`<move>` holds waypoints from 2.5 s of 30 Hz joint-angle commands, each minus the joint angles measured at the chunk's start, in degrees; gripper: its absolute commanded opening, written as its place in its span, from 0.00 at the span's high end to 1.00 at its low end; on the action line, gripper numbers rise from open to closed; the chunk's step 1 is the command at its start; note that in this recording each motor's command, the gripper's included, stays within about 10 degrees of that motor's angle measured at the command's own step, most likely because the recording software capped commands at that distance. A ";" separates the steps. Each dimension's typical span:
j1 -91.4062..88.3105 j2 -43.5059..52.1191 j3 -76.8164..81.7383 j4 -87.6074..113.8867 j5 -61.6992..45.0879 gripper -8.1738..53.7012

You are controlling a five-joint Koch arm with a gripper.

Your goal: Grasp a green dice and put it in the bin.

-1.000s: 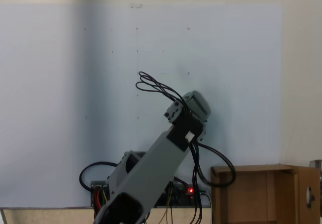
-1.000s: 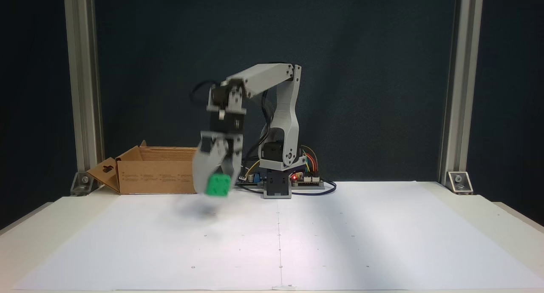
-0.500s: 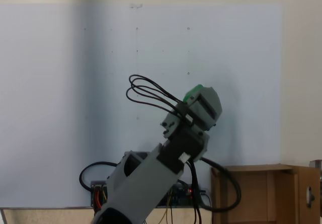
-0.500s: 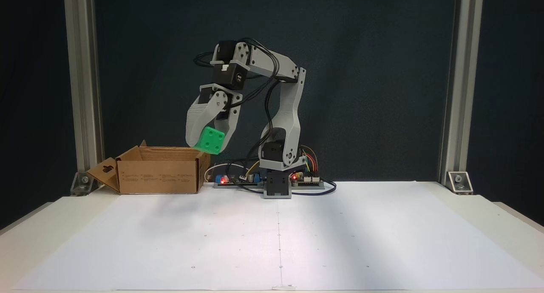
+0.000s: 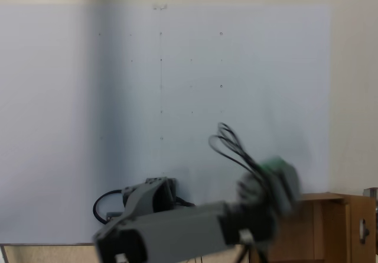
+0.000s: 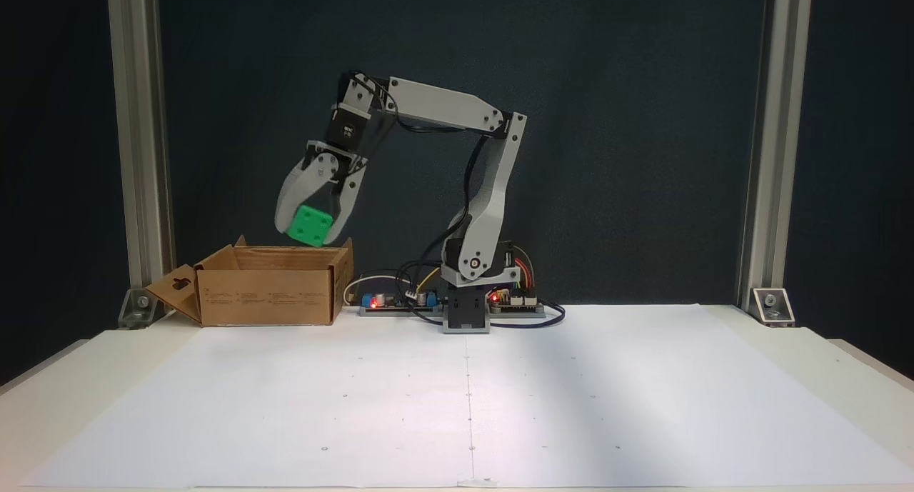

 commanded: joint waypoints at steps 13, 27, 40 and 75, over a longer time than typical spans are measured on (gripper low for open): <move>23.55 -7.82 -6.33 -17.31 -12.22 0.68; 28.48 -16.26 -6.24 -17.49 -14.68 0.19; 15.91 -9.49 -6.33 -19.42 -0.09 0.19; -74.44 4.13 -5.45 -34.98 12.39 0.15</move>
